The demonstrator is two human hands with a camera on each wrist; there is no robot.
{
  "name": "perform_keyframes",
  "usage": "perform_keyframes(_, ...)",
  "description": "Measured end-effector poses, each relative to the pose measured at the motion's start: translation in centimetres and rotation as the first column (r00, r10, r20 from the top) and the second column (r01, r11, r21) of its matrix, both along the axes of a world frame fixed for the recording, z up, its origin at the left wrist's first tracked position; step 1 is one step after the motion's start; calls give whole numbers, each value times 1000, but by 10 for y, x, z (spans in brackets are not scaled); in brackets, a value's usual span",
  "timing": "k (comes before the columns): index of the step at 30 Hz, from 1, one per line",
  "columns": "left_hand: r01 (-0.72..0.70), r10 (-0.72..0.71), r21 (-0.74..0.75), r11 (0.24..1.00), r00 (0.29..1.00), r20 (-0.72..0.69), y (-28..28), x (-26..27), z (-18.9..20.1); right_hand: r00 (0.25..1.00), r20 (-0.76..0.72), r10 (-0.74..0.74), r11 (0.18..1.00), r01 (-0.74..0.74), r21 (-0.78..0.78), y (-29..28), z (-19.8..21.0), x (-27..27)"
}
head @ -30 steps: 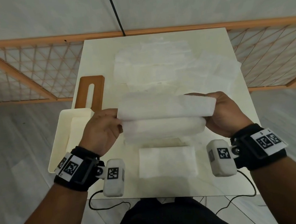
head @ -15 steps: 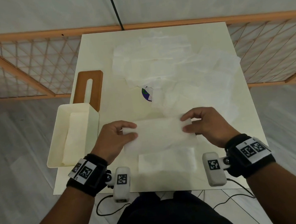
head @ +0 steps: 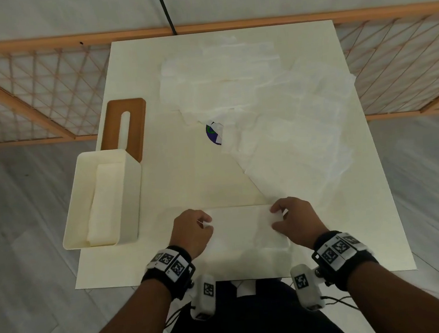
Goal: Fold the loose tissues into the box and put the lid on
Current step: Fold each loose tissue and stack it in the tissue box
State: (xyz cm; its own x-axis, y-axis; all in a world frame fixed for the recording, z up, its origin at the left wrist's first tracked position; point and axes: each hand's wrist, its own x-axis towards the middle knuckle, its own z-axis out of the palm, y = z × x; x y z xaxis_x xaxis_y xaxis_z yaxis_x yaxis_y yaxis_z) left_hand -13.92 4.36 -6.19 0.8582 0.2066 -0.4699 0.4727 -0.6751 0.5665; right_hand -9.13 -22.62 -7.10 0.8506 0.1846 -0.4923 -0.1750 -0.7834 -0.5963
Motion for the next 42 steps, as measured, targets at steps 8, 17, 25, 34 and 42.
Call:
perform_keyframes(8,12,-15,55,998,999,52,2,2,-10,996,68,56,998,-54,-24,2,-5,0)
perform_keyframes(17,-41,36,52,998,995,94,8,7,-1,954,298,46,975,21,-219,-19,-7,38)
perform_keyframes(25,-69,60,59,996,988,145,11,8,14,956,243,165,936,-75,-343,-31,-13,66)
perform_keyframes(34,-52,90,-197,979,977,192,-5,36,47,982,145,120,992,-126,30,-28,101,111)
perform_keyframes(42,176,-52,-473,863,963,265,-25,110,110,952,-258,163,757,47,652,-16,179,120)
